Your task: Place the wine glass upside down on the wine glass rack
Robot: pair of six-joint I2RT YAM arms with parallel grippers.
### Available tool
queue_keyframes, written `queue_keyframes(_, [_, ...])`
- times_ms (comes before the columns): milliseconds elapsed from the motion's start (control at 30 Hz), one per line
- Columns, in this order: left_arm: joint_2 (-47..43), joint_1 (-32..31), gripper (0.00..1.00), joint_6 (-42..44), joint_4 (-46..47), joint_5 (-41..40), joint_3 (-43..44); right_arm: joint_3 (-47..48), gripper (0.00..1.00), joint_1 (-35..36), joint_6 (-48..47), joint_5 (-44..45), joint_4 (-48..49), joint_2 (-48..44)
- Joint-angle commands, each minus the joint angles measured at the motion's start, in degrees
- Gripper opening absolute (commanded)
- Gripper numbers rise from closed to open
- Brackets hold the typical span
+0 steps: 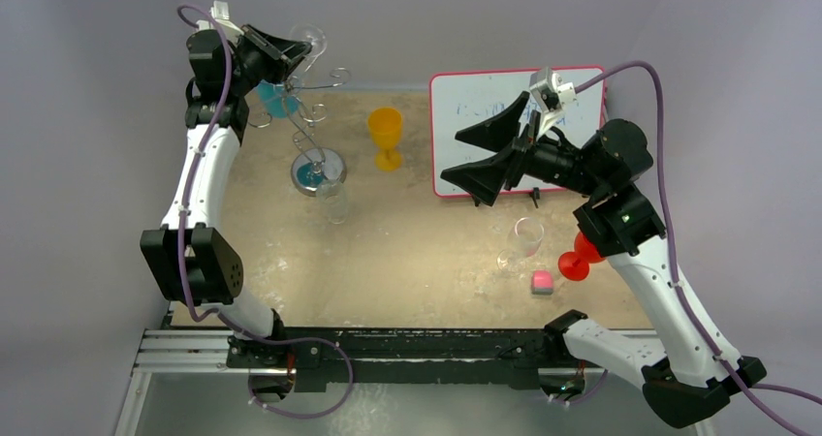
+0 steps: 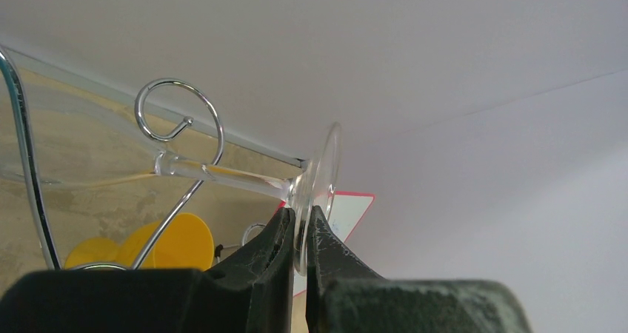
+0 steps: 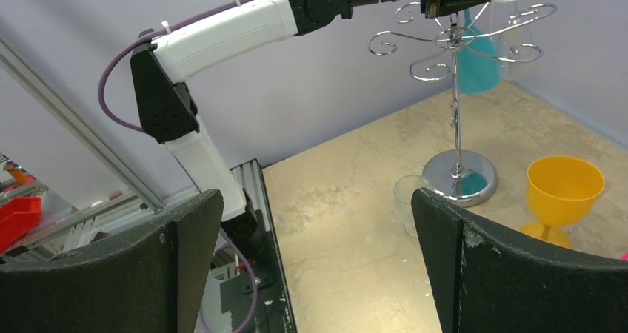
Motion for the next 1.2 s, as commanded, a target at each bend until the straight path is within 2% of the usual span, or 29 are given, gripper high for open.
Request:
queue_keyframes(0, [0.7,0.1,0.00,-0.6,4.8,3.0,3.8,-0.2,1.00,-0.2,-0.2,0.5,2.2,-0.9])
queue_keyframes(533, [4.2,0.0,0.00,-1.4,6.8,3.6,8.2,-0.2,1.00,-0.2,-0.2,0.9,2.3,-1.1])
queue_keyframes(967, [8.7,-0.5,0.00,0.0,4.9,2.6,14.0,-0.2,1.00,-0.2,0.0,0.9,2.7,-0.8])
queue_keyframes(1167, [9.3,-0.6,0.00,1.0,4.2,1.5,13.8,-0.1,1.00,-0.2,0.0,1.2,2.7,-0.9])
